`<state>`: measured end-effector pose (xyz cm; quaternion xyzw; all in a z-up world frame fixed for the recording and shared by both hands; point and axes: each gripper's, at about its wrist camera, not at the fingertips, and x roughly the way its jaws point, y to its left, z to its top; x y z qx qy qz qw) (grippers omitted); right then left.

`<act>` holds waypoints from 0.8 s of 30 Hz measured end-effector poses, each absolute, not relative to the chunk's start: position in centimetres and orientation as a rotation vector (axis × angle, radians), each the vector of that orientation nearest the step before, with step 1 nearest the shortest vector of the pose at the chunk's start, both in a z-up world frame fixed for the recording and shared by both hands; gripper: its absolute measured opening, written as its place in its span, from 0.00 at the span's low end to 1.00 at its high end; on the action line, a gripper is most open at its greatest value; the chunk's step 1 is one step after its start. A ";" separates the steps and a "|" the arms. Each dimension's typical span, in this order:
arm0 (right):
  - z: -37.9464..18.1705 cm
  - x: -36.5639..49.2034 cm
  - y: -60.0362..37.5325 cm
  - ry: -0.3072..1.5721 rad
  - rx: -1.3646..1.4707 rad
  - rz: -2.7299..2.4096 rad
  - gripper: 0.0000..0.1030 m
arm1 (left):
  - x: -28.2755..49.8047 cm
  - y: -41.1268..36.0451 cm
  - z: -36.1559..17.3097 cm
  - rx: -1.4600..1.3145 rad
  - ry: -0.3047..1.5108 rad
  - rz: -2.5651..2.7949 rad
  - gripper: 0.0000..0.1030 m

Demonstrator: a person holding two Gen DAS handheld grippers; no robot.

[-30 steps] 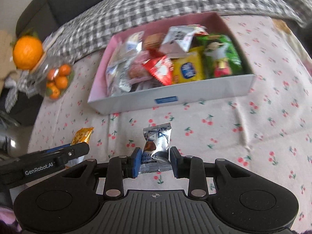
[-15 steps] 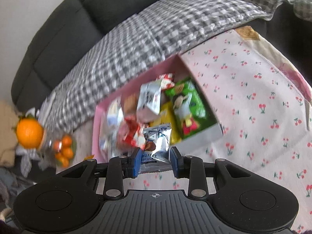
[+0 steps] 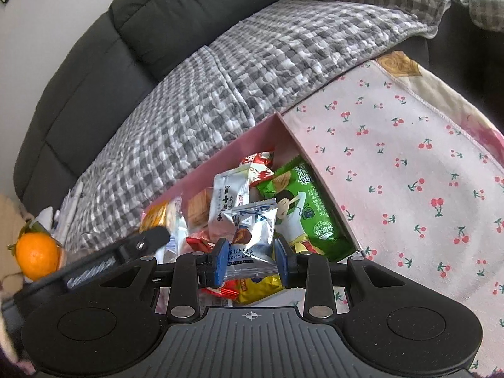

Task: Organize snacks
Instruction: 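Carry both snacks over the box, lower them in and open both tools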

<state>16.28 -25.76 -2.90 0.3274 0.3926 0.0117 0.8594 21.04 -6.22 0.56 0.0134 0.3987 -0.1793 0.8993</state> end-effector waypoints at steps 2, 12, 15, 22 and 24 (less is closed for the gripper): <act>-3.0 16.4 -25.6 0.824 0.672 0.032 0.30 | 21.4 -6.5 0.0 0.042 0.827 -0.377 0.35; -2.3 16.3 -25.8 0.817 0.645 0.029 0.42 | 21.6 -6.8 -0.6 0.066 0.819 -0.361 0.50; -2.2 16.1 -25.8 0.814 0.639 0.026 0.52 | 21.1 -6.8 -0.2 0.076 0.814 -0.352 0.57; -1.3 15.1 -25.7 0.826 0.594 0.018 0.64 | 19.0 -5.9 1.2 0.096 0.802 -0.333 0.72; -1.1 14.7 -25.8 0.832 0.577 0.017 0.65 | 18.1 -5.6 1.4 0.097 0.808 -0.327 0.75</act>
